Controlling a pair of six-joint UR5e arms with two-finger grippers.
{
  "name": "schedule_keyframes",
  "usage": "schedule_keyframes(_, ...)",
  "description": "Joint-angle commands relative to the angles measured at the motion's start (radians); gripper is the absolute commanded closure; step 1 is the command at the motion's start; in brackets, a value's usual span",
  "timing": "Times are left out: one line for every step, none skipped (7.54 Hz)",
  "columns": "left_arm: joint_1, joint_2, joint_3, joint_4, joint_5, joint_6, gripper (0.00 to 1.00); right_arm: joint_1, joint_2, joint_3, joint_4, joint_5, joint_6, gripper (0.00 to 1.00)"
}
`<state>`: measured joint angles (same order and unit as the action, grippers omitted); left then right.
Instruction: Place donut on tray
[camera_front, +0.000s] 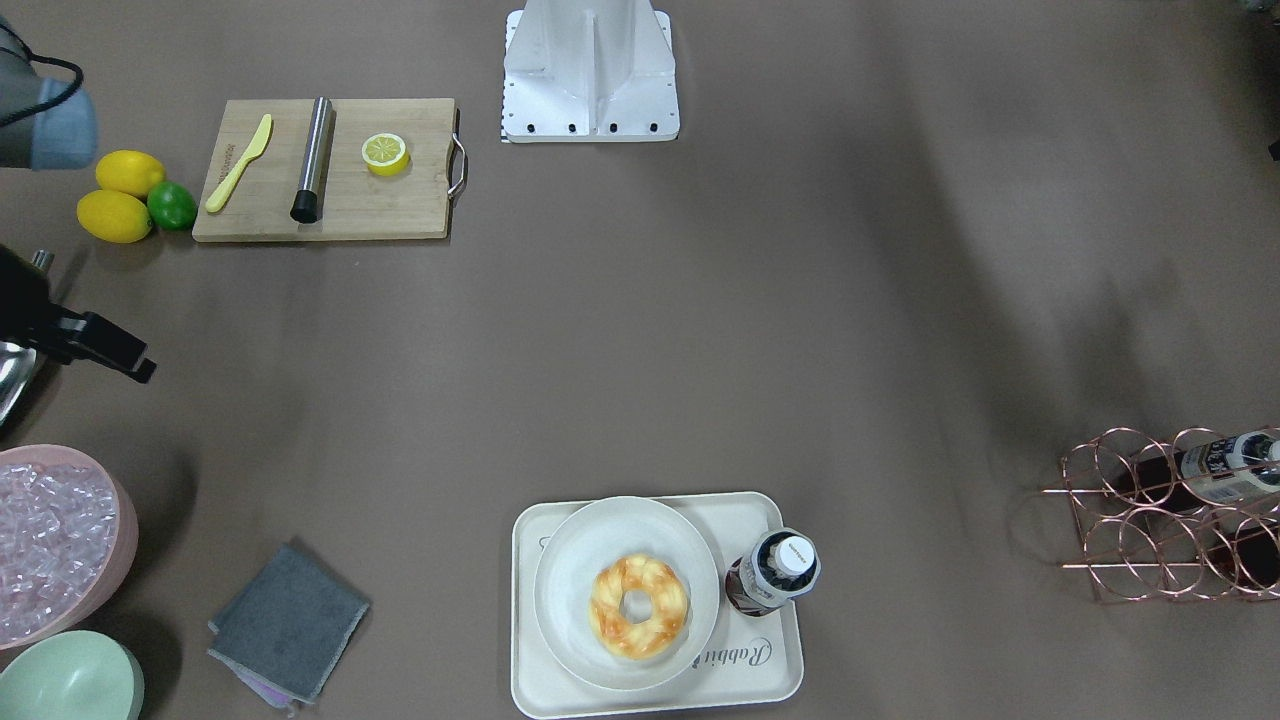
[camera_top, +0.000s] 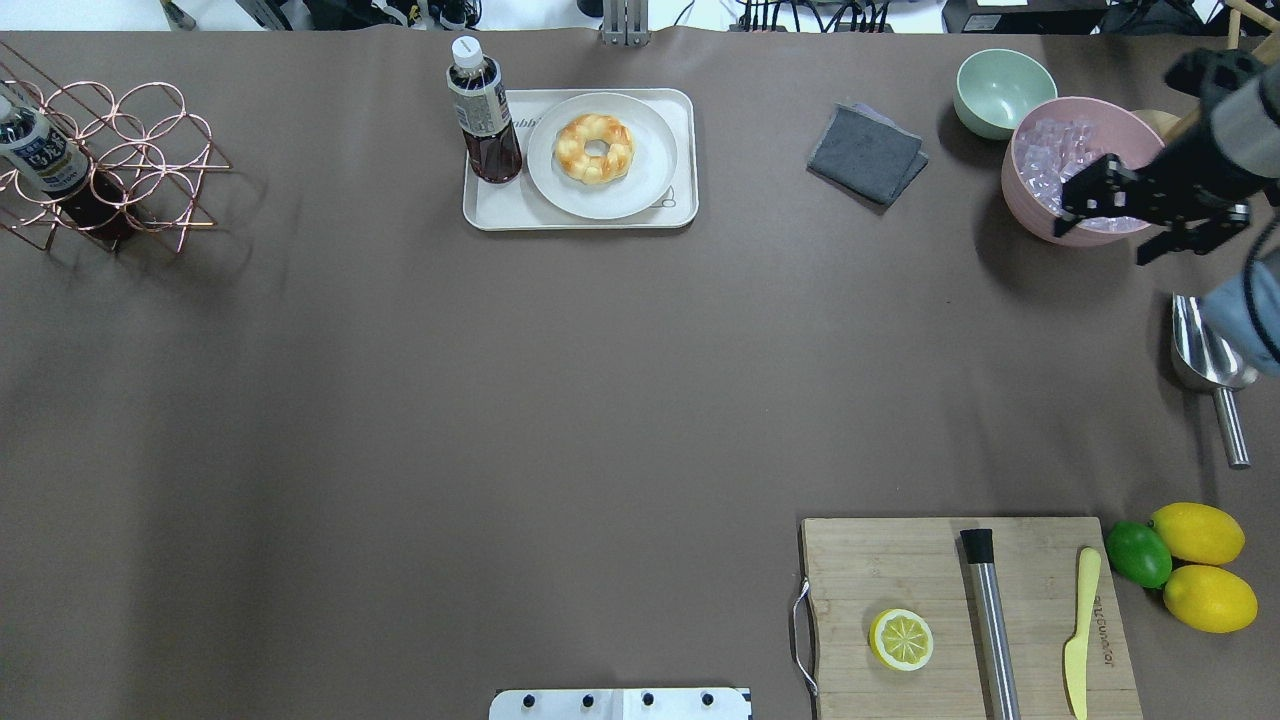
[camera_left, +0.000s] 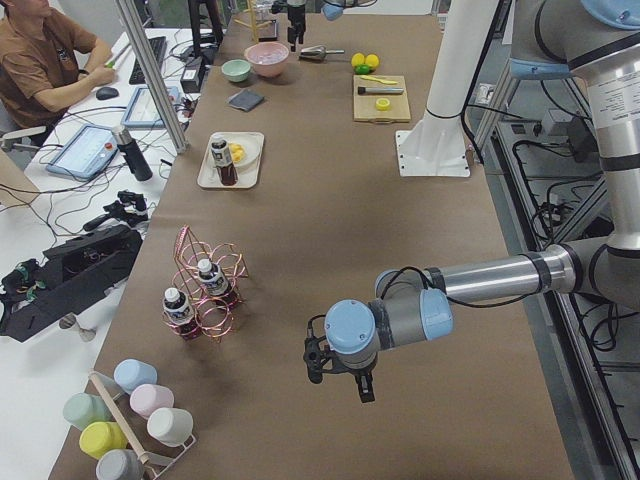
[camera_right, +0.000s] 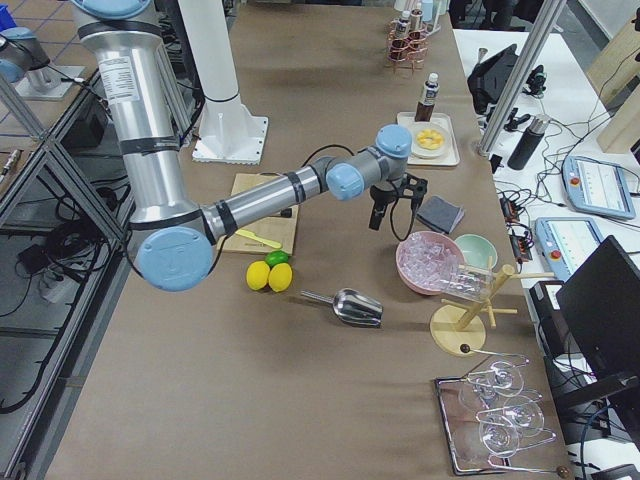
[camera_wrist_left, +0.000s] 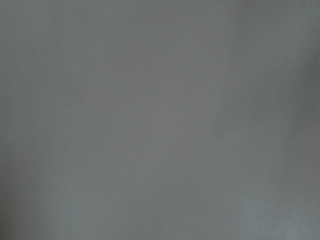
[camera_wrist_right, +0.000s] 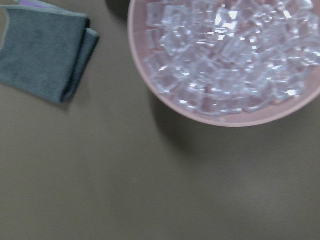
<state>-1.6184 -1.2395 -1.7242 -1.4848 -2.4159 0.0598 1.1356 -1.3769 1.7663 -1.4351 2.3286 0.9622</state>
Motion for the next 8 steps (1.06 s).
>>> schedule_keyframes(0.000,0.000,-0.002,-0.002,0.000,0.000,0.02,0.174,-0.233,0.032,-0.002,0.049,-0.399,0.00)
schedule_keyframes(0.000,0.000,-0.002,-0.002,0.000,0.000,0.02,0.208,-0.275,0.018,-0.002,0.051,-0.502,0.00)
schedule_keyframes(0.000,0.000,-0.002,-0.002,0.000,0.000,0.02,0.242,-0.307,0.001,-0.002,0.046,-0.607,0.00)
schedule_keyframes(0.002,0.000,-0.002,-0.002,0.000,0.000,0.02,0.287,-0.313,-0.040,-0.004,0.046,-0.708,0.00)
schedule_keyframes(0.002,0.000,-0.003,-0.002,0.000,0.000,0.02,0.320,-0.310,-0.076,-0.025,0.048,-0.788,0.00)
schedule_keyframes(0.002,-0.001,-0.003,-0.002,0.000,0.000,0.02,0.344,-0.304,-0.100,-0.063,0.042,-0.883,0.00)
schedule_keyframes(0.003,-0.003,-0.003,-0.002,0.000,0.000,0.02,0.369,-0.303,-0.102,-0.099,0.041,-0.937,0.00)
schedule_keyframes(0.003,-0.003,-0.003,-0.002,-0.002,0.000,0.02,0.374,-0.304,-0.111,-0.100,0.037,-0.959,0.00)
